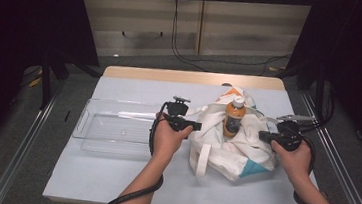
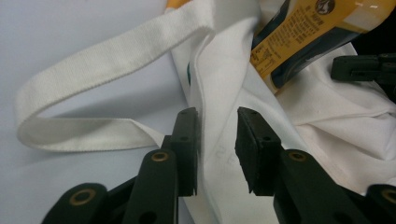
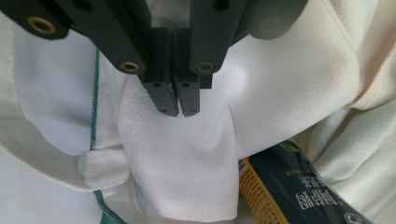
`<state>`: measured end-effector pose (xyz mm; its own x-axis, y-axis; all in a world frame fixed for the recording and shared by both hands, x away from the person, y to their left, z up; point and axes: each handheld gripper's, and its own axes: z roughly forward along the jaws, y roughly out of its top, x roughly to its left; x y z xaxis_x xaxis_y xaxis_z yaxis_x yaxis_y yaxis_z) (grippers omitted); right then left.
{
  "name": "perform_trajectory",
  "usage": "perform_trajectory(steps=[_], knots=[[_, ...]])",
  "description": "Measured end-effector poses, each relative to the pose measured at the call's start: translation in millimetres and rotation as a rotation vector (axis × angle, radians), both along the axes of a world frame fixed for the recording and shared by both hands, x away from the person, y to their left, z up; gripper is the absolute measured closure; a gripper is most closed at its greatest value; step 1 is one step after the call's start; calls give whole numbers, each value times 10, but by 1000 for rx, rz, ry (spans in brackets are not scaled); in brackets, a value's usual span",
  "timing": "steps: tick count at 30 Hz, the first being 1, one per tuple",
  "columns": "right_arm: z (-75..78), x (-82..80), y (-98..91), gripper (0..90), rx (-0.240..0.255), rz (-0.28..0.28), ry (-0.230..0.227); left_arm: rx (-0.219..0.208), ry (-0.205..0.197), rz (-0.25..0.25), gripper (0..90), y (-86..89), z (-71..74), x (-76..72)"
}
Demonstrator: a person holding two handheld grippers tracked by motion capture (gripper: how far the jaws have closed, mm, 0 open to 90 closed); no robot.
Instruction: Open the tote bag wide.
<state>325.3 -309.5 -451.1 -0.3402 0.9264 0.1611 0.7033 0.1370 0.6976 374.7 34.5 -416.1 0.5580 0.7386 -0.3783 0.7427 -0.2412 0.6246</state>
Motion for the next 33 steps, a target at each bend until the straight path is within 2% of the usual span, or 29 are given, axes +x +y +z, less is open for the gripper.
perform_trajectory(steps=[6, 11, 13, 14, 17, 20, 23, 25, 29, 30, 31, 32, 33], knots=[[-5, -6, 9, 882, 4, -5, 4, 10, -27, 4, 787, 27, 100, 1], [-10, -9, 15, 880, 4, -11, 4, -15, -13, -5, 882, 4, 110, -31], [-16, -7, 12, 881, 3, -8, -1, -23, -12, -9, 894, -7, 103, -44], [-18, -7, 9, 882, 3, -6, -2, -11, -14, -17, 900, -14, 105, -49], [-16, -10, 8, 885, 2, -5, -1, -12, -7, -19, 900, -56, 86, -52], [-14, -11, 7, 884, 3, -4, -1, -20, 7, -31, 900, -86, 40, -49], [-28, -13, 3, 885, 9, -1, -4, 7, 5, -23, 900, -94, -25, -36], [-33, -16, 3, 886, 10, -6, -2, 24, 13, -8, 900, -63, -81, -4], [-38, -21, -5, 888, 11, -3, -2, 21, 42, 38, 900, 22, -204, 42], [-44, -24, -5, 889, 17, -6, 0, 28, 44, 30, 900, 46, -220, 48], [-49, -25, -7, 890, 17, -7, -2, 10, 53, 46, 900, 54, -249, 47], [-62, -21, -13, 890, 17, -3, -7, 24, 52, 27, 900, 74, -266, 50], [-69, -20, -15, 890, 20, -3, -8, 23, 52, 29, 900, 73, -283, 44]])
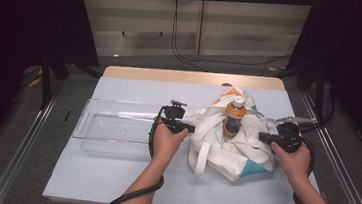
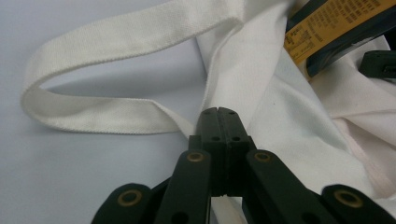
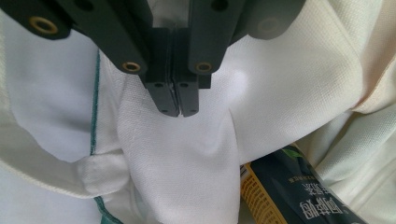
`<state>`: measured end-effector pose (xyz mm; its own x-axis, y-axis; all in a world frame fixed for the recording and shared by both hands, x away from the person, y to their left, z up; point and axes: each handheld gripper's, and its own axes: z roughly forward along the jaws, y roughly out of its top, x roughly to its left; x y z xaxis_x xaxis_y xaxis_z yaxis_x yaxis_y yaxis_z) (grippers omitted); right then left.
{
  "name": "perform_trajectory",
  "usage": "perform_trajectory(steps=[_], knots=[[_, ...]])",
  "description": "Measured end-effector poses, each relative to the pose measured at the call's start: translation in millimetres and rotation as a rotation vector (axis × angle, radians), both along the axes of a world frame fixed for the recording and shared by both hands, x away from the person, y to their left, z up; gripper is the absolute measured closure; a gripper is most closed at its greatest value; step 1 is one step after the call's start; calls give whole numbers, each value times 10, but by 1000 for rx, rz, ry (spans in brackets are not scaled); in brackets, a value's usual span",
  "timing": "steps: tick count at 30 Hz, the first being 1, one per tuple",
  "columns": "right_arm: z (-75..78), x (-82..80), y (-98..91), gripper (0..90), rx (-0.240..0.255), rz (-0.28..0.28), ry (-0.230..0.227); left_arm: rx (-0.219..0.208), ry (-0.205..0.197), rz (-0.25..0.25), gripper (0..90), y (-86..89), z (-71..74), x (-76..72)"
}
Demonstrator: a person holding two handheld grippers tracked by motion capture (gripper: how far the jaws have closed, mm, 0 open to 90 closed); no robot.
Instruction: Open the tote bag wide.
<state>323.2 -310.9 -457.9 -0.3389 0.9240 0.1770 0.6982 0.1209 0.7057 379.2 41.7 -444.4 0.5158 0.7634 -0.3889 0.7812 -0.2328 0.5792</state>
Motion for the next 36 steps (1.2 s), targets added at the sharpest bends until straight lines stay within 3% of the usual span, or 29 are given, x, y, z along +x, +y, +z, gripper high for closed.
perform_trajectory(steps=[8, 17, 22, 27, 31, 36], knots=[[-11, -16, 2, 900, 1, -5, 0, 4, 12, 12, 900, -43, -154, -10], [-90, -40, 22, 900, -2, 4, -12, 9, 18, 11, 900, -66, -220, -9], [-74, -58, 11, 900, -1, 5, -30, -19, 28, 15, 900, -52, -196, -4], [7, -98, 13, 858, 10, 10, -56, -40, 8, -4, 865, -68, -133, 1], [96, -127, -5, 804, -4, 12, -75, -44, -8, -26, 827, -104, -41, 3], [163, -169, -67, 688, 16, 9, -77, -65, -41, -44, 741, -143, 49, 8]])
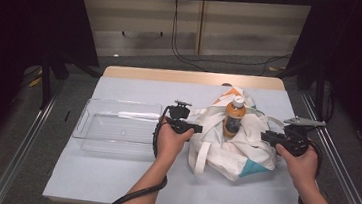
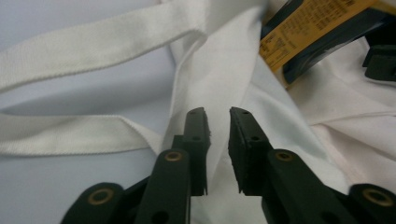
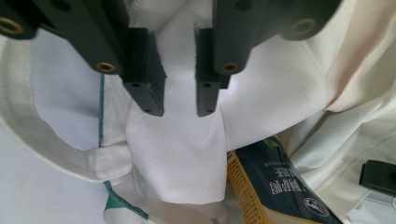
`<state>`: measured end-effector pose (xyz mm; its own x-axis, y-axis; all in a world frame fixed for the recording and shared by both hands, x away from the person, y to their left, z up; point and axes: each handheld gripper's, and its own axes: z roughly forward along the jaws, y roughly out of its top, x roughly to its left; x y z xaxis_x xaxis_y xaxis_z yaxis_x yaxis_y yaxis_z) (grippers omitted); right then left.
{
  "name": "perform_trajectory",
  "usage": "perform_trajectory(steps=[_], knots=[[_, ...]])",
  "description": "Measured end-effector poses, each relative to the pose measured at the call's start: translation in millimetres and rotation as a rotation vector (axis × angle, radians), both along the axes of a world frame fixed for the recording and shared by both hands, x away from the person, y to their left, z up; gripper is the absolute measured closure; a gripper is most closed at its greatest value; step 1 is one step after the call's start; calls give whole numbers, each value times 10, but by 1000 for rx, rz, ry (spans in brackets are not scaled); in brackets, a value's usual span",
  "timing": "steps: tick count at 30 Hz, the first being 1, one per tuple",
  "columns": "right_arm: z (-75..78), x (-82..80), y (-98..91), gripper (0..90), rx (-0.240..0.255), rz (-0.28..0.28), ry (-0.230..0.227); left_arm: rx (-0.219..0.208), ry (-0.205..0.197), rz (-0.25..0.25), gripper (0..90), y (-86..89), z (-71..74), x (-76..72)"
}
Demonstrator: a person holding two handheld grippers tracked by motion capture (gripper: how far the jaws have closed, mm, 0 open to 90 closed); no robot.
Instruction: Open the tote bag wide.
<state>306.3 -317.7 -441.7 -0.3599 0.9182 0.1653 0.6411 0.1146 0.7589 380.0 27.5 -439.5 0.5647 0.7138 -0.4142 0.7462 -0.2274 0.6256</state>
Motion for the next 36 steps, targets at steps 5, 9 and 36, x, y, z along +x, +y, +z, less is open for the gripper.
perform_trajectory(steps=[5, 9, 36], knots=[[64, -28, -30, 503, 3, -13, 3, -8, -27, -37, 615, -63, 83, -2], [113, -34, -13, 373, -9, -27, -4, -17, -47, -49, 518, -98, 131, 6], [83, -39, 5, 171, -29, -31, 21, -55, -133, -144, 262, -510, 385, 133]])
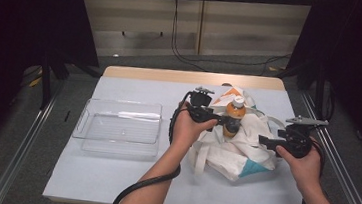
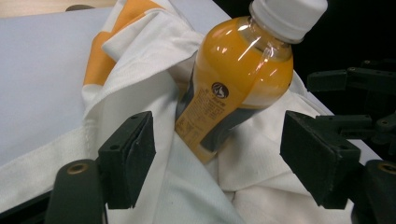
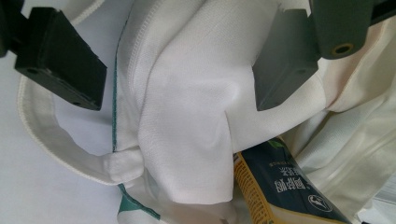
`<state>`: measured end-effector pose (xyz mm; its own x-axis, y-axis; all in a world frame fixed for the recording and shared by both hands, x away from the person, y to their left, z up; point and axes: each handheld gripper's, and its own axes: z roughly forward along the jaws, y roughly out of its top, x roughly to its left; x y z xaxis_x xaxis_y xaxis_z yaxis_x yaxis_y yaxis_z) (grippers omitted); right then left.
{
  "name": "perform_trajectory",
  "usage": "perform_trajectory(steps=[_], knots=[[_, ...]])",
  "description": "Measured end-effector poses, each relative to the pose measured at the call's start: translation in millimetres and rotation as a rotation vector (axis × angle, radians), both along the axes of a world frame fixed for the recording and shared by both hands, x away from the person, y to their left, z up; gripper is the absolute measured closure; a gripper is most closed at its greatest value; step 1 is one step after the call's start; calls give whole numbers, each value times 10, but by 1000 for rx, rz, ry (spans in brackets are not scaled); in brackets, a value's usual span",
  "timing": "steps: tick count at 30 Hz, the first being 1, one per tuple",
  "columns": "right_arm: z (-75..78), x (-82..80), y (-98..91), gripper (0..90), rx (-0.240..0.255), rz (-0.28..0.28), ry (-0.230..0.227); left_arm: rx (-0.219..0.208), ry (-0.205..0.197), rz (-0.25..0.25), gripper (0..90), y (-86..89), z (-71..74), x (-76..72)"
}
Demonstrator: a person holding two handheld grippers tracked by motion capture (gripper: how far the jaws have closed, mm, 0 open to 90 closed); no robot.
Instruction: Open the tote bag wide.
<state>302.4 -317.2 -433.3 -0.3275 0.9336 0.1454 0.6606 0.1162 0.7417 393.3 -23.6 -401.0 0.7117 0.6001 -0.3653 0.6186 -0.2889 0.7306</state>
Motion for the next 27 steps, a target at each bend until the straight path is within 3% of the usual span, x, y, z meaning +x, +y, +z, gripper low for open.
perform_trajectory(steps=[12, 27], knots=[[-7, 7, -16, 164, 7, 1, 6, -2, -8, -21, 245, -144, 7, 52], [-15, 8, -23, 165, 18, -2, 11, 1, -47, -54, 209, -314, -9, 98]])
